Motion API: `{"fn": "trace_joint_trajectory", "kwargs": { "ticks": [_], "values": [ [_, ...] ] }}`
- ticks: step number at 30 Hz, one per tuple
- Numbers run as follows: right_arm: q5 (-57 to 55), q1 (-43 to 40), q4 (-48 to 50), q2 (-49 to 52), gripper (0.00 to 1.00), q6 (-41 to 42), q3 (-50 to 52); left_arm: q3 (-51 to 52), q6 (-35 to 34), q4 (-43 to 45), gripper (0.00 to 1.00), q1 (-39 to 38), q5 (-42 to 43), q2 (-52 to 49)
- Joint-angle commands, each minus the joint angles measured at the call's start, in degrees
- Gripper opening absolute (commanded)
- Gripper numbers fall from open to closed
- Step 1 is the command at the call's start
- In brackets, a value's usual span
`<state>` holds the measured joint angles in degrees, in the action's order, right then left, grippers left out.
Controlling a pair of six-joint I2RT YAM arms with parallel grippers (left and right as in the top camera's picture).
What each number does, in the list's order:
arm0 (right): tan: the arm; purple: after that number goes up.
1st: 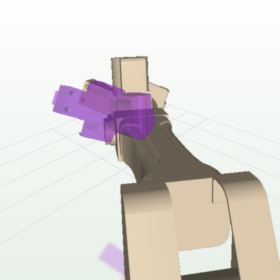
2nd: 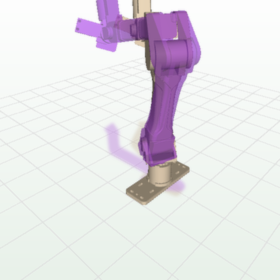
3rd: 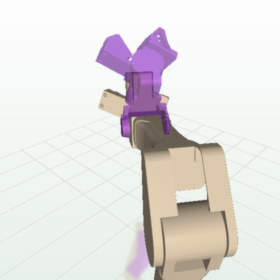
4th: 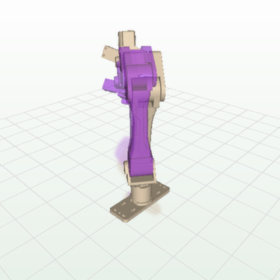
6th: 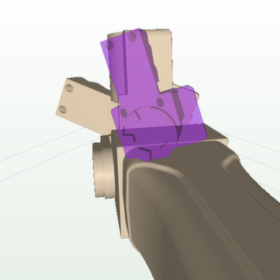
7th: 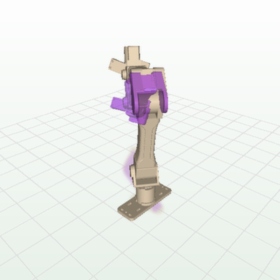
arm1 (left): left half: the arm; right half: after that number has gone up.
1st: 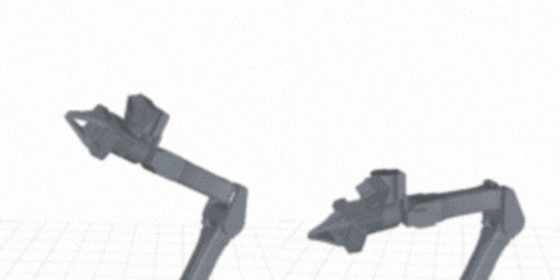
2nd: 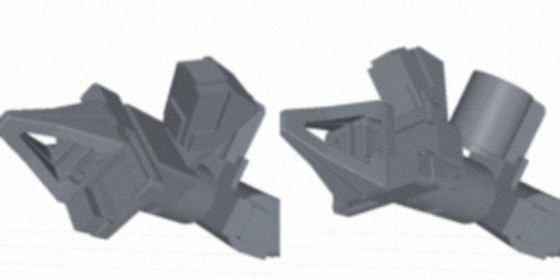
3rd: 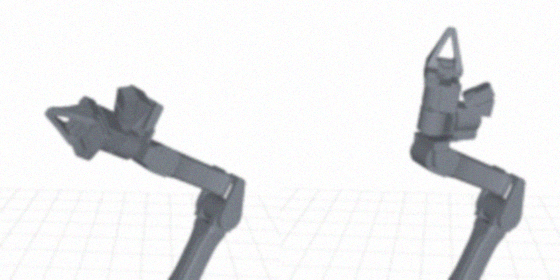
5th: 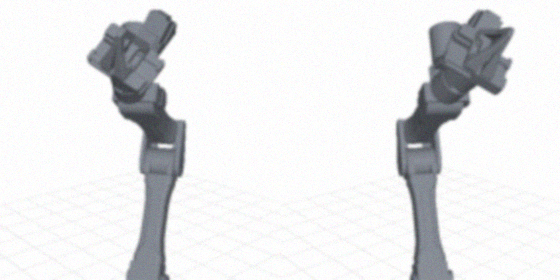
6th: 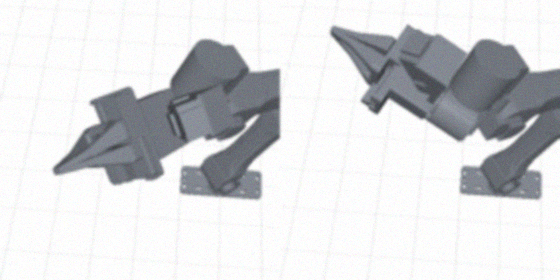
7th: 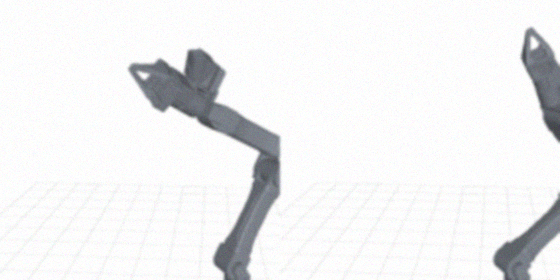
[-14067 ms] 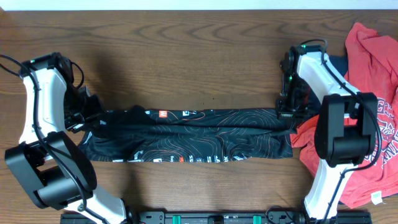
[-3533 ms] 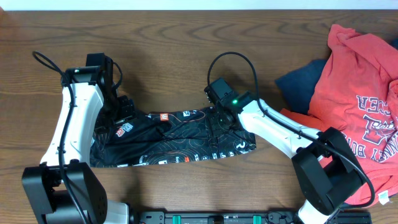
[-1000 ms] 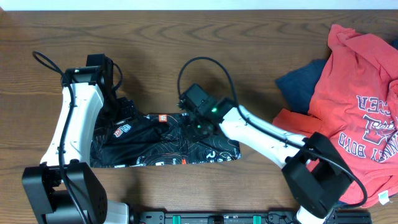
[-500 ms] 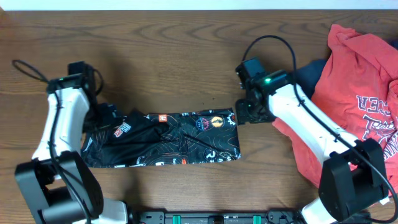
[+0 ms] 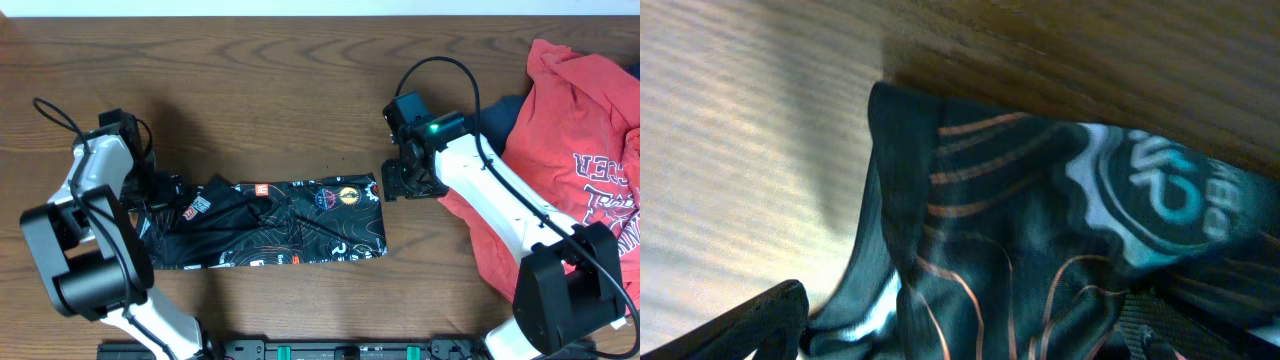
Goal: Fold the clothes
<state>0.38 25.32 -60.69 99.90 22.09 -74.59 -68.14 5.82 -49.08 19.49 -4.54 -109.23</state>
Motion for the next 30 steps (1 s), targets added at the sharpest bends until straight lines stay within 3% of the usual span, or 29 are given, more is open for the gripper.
{"fn": "trace_joint_trajectory", "kwargs": {
  "ticks": [1,6,10,15,17,18,23,30],
  "values": [
    [-0.4,-0.5,-0.6,-0.4,0.63,0.6,-0.6,0.3,2.0,0.0,1.0,0.8,0.1,-3.5],
    [-0.4,-0.5,-1.1,-0.4,0.62,0.6,-0.6,0.3,1.9,-0.1,0.98,0.9,5.9,-8.6],
    [-0.4,-0.5,-1.5,-0.4,0.62,0.6,-0.6,0.3,1.0,-1.2,0.81,0.9,7.6,-11.1],
    [-0.6,-0.6,-1.5,-0.4,0.62,0.6,-0.6,0.3,0.5,-2.0,0.69,0.9,7.6,-11.1],
    [-0.6,-0.9,-1.7,-0.4,0.62,0.6,-0.6,0.3,0.5,-1.9,0.69,0.9,7.5,-11.1],
    [-0.6,-1.0,-1.9,-0.4,0.62,0.6,-0.6,0.3,0.5,-1.7,0.75,0.9,7.0,-11.1],
    [-0.6,-1.0,-2.0,-0.4,0.62,0.6,-0.6,-1.2,-1.6,-2.2,0.86,0.9,-1.8,-10.4],
    [-1.9,-1.0,-1.9,-0.4,0.62,0.6,-0.6,0.1,-2.2,0.0,0.86,0.9,1.5,-10.4]
  ]
}}
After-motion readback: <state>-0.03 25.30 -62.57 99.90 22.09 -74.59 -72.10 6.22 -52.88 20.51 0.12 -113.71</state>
